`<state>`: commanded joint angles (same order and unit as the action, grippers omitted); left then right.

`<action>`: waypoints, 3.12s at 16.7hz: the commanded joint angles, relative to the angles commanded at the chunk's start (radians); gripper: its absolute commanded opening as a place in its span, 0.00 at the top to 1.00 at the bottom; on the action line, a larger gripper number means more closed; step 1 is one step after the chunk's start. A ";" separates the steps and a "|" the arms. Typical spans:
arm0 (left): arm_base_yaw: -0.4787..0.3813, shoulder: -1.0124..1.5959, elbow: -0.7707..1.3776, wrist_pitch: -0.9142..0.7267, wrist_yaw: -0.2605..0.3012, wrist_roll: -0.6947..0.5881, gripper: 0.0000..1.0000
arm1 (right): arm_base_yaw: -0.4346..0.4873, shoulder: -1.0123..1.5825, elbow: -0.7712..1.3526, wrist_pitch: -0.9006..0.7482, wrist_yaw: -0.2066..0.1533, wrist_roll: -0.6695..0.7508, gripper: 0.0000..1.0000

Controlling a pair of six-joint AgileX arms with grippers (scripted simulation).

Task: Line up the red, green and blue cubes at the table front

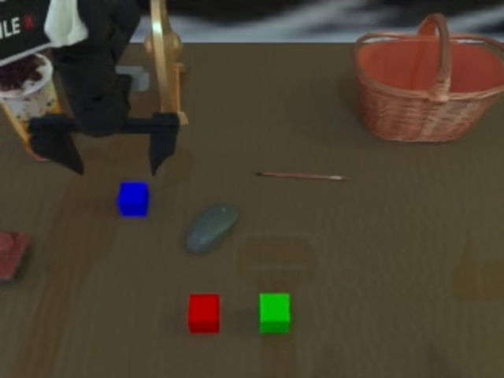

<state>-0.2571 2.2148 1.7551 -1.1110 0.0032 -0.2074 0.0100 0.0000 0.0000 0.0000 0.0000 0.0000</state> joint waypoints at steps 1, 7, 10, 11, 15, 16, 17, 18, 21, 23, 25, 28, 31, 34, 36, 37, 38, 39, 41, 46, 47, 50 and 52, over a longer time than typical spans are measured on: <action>0.000 0.000 0.000 0.000 0.000 0.000 0.00 | 0.000 0.000 0.000 0.000 0.000 0.000 0.00; 0.003 0.016 -0.028 0.042 0.000 0.003 0.00 | 0.000 0.000 0.000 0.000 0.000 0.000 0.00; 0.002 0.062 -0.087 0.154 0.001 0.003 0.00 | 0.000 0.000 0.000 0.000 0.000 0.000 0.00; 0.002 0.077 -0.108 0.193 0.001 0.003 0.00 | 0.000 0.000 0.000 0.000 0.000 0.000 0.00; 0.001 0.111 -0.148 0.258 0.001 0.002 0.00 | 0.000 0.000 0.000 0.000 0.000 0.000 0.00; 0.001 0.111 -0.148 0.258 0.001 0.002 0.00 | 0.000 0.000 0.000 0.000 0.000 0.000 0.00; 0.001 0.111 -0.148 0.258 0.001 0.002 0.00 | 0.000 0.000 0.000 0.000 0.000 0.000 0.00; 0.001 0.111 -0.148 0.258 0.001 0.002 0.00 | 0.000 0.000 0.000 0.000 0.000 0.000 0.00; 0.001 0.111 -0.148 0.258 0.001 0.002 0.23 | 0.000 0.000 0.000 0.000 0.000 0.000 0.00; 0.001 0.111 -0.148 0.258 0.001 0.002 0.38 | 0.000 0.000 0.000 0.000 0.000 0.000 0.00; 0.001 0.111 -0.148 0.258 0.001 0.002 0.53 | 0.000 0.000 0.000 0.000 0.000 0.000 0.00; 0.001 0.111 -0.148 0.258 0.001 0.002 0.75 | 0.000 0.000 0.000 0.000 0.000 0.000 0.00; 0.001 0.111 -0.148 0.258 0.001 0.002 0.98 | 0.000 0.000 0.000 0.000 0.000 0.000 0.00; 0.001 0.111 -0.148 0.258 0.001 0.002 1.00 | 0.000 0.000 0.000 0.000 0.000 0.000 0.00; 0.001 0.111 -0.148 0.258 0.001 0.002 1.00 | 0.000 0.000 0.000 0.000 0.000 0.000 0.00; 0.001 0.111 -0.148 0.258 0.001 0.002 1.00 | 0.000 0.000 0.000 0.000 0.000 0.000 0.00; 0.001 0.111 -0.148 0.258 0.001 0.002 1.00 | 0.000 0.000 0.000 0.000 0.000 0.000 0.00; 0.001 0.111 -0.148 0.258 0.001 0.002 1.00 | 0.000 0.000 0.000 0.000 0.000 0.000 0.00; 0.003 0.091 -0.140 0.248 -0.003 0.006 1.00 | 0.000 0.000 0.000 0.000 0.000 0.000 0.00; 0.015 0.033 -0.051 0.089 -0.003 0.004 1.00 | 0.000 0.000 0.000 0.000 0.000 0.000 0.00; 0.018 0.019 -0.032 0.057 -0.003 0.003 1.00 | 0.000 0.000 0.000 0.000 0.000 0.000 0.00; 0.022 -0.003 -0.010 0.024 -0.004 0.003 1.00 | 0.000 0.000 0.000 0.000 0.000 0.000 0.00; 0.017 0.001 -0.012 0.027 -0.004 0.005 1.00 | 0.000 0.000 0.000 0.000 0.000 0.000 0.00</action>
<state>-0.2404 2.2155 1.7431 -1.0845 -0.0008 -0.2025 0.0100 0.0000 0.0000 0.0000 0.0000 0.0000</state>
